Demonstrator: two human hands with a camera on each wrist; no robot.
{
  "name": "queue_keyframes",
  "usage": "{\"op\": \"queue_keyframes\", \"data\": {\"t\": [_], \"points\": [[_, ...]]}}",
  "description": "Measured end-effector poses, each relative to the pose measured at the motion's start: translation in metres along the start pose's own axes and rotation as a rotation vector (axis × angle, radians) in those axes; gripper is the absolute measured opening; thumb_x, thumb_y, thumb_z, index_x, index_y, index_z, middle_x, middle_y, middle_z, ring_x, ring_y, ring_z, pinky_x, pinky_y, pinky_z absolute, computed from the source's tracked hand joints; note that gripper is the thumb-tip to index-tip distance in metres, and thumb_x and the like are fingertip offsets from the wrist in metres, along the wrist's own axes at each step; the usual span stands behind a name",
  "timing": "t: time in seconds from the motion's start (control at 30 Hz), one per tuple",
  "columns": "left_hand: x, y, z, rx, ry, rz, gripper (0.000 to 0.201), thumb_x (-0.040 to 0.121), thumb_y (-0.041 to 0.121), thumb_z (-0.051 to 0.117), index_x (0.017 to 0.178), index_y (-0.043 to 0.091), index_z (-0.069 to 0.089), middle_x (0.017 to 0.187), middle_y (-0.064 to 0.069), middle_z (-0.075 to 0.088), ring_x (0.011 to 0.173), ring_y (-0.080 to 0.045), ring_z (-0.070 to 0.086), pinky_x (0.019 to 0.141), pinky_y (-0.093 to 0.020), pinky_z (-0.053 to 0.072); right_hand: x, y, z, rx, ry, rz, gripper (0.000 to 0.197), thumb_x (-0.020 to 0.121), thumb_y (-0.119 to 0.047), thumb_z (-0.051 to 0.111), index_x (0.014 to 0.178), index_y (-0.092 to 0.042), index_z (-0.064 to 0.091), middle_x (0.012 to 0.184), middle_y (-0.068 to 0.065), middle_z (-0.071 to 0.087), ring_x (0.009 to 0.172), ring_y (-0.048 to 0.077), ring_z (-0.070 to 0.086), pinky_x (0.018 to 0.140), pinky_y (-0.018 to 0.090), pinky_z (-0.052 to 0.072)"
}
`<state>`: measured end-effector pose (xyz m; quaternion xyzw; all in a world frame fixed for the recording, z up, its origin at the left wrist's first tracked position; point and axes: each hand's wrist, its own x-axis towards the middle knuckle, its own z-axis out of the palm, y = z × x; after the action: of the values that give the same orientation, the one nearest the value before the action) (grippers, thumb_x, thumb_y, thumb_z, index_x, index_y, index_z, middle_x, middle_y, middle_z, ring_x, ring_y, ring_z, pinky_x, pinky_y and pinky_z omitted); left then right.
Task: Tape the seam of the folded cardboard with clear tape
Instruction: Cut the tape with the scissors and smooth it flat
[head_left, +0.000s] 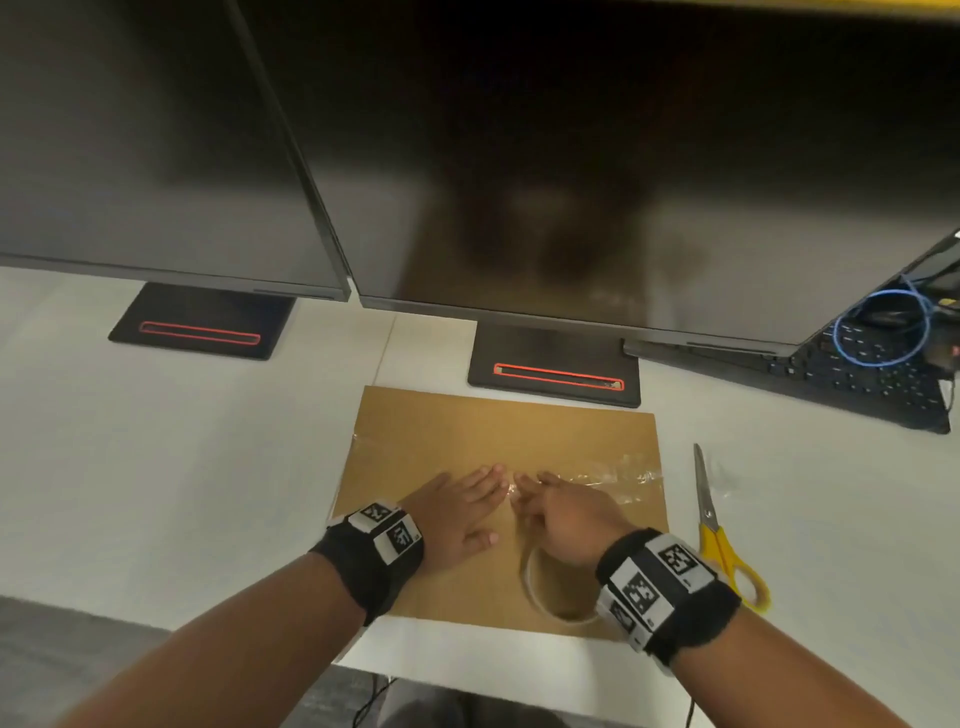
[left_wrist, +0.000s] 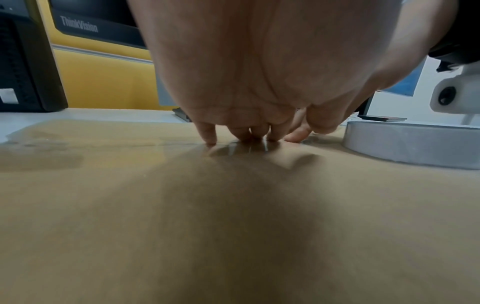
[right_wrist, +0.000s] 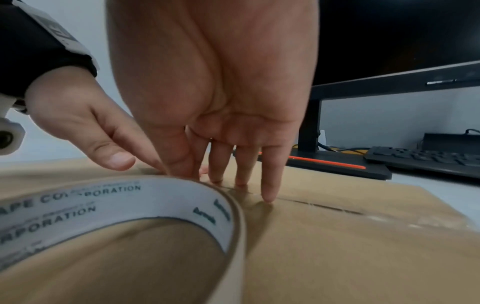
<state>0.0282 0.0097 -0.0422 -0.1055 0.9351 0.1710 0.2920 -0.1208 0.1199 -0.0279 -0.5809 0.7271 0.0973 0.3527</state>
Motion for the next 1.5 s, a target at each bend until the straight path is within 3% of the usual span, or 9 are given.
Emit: {"op": "queue_keyframes", "data": {"t": [0.1, 0.2, 0.4, 0.53, 0.87, 1.03, 1.27, 1.4, 1.5], "points": [[-0.004, -0.006, 0.001, -0.023, -0.015, -0.034, 0.065, 0.099, 0.046, 0.023, 0.15, 0.018, -0.006, 0.157, 0.001, -0.017, 0.145, -0.013, -0.01, 0.117, -0.041, 0.002, 0.008, -0.003, 0.003, 0.005, -0.017, 0.045, 0.048, 0.097, -0.018, 0.043, 0.144, -0.03, 0.039, 0.159, -0.015, 0.013, 0.147, 0.018, 0.015, 0.116, 0.042, 0.022], [-0.013, -0.022, 0.006, -0.013, -0.01, -0.115, 0.066, 0.099, 0.048, 0.022, 0.149, 0.017, -0.007, 0.157, 0.001, -0.018, 0.145, -0.012, -0.011, 0.118, -0.04, 0.003, 0.017, -0.001, 0.008, 0.051, -0.004, 0.142, 0.053, 0.094, -0.02, 0.046, 0.144, -0.034, 0.036, 0.153, -0.008, 0.033, 0.137, 0.024, 0.037, 0.111, 0.043, 0.034], [-0.03, -0.049, 0.018, -0.024, 0.04, -0.327, 0.072, 0.099, 0.045, 0.025, 0.148, 0.01, -0.013, 0.156, -0.006, -0.02, 0.146, -0.02, -0.009, 0.119, -0.038, 0.007, 0.021, 0.0, 0.003, 0.016, -0.049, 0.156, 0.051, 0.095, -0.021, 0.04, 0.144, -0.032, 0.037, 0.147, -0.001, 0.043, 0.13, 0.026, 0.045, 0.106, 0.04, 0.039], [-0.028, -0.054, 0.024, -0.066, 0.061, -0.436, 0.088, 0.094, 0.056, 0.03, 0.145, 0.004, -0.018, 0.155, -0.013, -0.022, 0.146, -0.026, -0.01, 0.119, -0.038, 0.007, 0.019, -0.002, 0.003, 0.014, -0.036, 0.162, 0.048, 0.096, -0.026, 0.037, 0.145, -0.032, 0.036, 0.145, 0.0, 0.046, 0.13, 0.024, 0.046, 0.106, 0.038, 0.04], [-0.027, -0.059, 0.023, -0.139, 0.088, -0.481, 0.098, 0.088, 0.062, 0.04, 0.147, 0.008, -0.016, 0.153, -0.021, -0.022, 0.143, -0.036, -0.014, 0.118, -0.044, 0.003, 0.014, -0.007, -0.004, 0.031, -0.003, 0.166, 0.045, 0.099, -0.026, 0.038, 0.144, -0.03, 0.038, 0.142, 0.003, 0.05, 0.126, 0.026, 0.048, 0.105, 0.037, 0.04], [-0.03, -0.062, 0.022, -0.183, 0.121, -0.49, 0.097, 0.084, 0.065, 0.045, 0.148, 0.019, -0.012, 0.155, -0.011, -0.023, 0.145, -0.029, -0.012, 0.116, -0.049, 0.01, 0.008, -0.009, -0.006, 0.056, 0.004, 0.15, 0.046, 0.1, -0.028, 0.038, 0.145, -0.031, 0.035, 0.145, 0.003, 0.047, 0.13, 0.026, 0.046, 0.107, 0.037, 0.037], [-0.03, -0.068, 0.028, -0.199, 0.124, -0.492, 0.095, 0.082, 0.07, 0.041, 0.147, 0.028, -0.014, 0.154, -0.003, -0.028, 0.144, -0.023, -0.017, 0.114, -0.057, 0.004, 0.001, -0.002, -0.007, 0.089, -0.029, 0.059, 0.042, 0.102, -0.026, 0.032, 0.142, -0.036, 0.041, 0.157, -0.02, 0.015, 0.146, 0.015, 0.019, 0.118, 0.037, 0.015], [-0.03, -0.067, 0.025, -0.194, 0.135, -0.507, 0.094, 0.081, 0.069, 0.043, 0.148, 0.029, -0.01, 0.155, -0.002, -0.025, 0.144, -0.022, -0.017, 0.114, -0.059, 0.003, -0.006, 0.007, -0.01, 0.198, 0.009, 0.003, 0.041, 0.099, -0.024, 0.041, 0.138, -0.037, 0.047, 0.155, -0.018, 0.024, 0.144, 0.011, 0.023, 0.119, 0.035, 0.006], [-0.03, -0.065, 0.022, -0.196, 0.154, -0.52, 0.095, 0.079, 0.07, 0.046, 0.148, 0.029, -0.003, 0.156, -0.002, -0.021, 0.145, -0.026, -0.015, 0.114, -0.059, 0.004, -0.019, 0.021, -0.012, 0.34, 0.071, -0.009, 0.036, 0.086, -0.024, 0.061, 0.118, -0.041, 0.059, 0.138, -0.017, 0.045, 0.132, 0.012, 0.039, 0.115, 0.035, 0.026]]}}
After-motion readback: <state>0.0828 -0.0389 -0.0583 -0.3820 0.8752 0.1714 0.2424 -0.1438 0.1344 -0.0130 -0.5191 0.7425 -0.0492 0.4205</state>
